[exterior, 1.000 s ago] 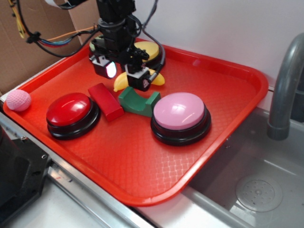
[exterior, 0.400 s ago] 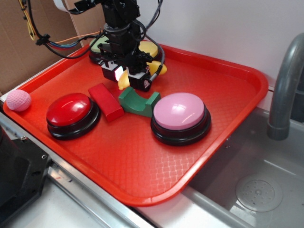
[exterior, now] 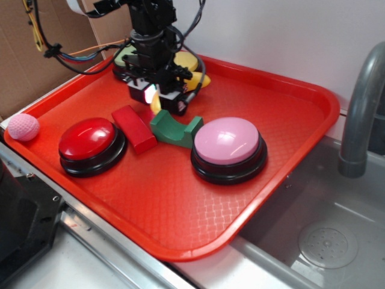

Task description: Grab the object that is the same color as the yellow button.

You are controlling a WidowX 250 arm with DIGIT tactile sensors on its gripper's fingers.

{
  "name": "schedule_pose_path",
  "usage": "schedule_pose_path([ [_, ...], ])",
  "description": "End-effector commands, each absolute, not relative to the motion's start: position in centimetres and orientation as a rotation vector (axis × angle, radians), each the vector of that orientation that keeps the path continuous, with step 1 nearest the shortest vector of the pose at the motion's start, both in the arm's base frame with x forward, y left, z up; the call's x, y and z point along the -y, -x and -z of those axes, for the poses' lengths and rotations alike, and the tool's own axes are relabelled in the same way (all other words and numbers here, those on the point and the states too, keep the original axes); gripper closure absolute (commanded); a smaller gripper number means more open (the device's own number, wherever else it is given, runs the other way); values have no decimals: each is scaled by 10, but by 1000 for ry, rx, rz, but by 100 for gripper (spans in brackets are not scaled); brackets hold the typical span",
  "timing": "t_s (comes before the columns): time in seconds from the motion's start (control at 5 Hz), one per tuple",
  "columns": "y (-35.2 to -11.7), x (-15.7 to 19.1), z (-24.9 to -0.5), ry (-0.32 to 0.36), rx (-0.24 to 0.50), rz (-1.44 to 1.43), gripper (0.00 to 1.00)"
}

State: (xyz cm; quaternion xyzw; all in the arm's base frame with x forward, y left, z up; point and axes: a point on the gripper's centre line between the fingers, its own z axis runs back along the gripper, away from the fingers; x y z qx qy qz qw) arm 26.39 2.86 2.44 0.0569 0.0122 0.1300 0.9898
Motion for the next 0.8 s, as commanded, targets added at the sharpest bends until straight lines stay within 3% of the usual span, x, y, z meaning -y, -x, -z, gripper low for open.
schedule_pose_path([
  [0.0,-249,-15,-130,-147,95,-360,100],
  [0.2,-225,-13,-165,-141,99,-327,100],
  [0.4,-204,-15,-180,-104,123,-317,100],
  [0.6,-207,-19,-178,-133,82,-307,100],
])
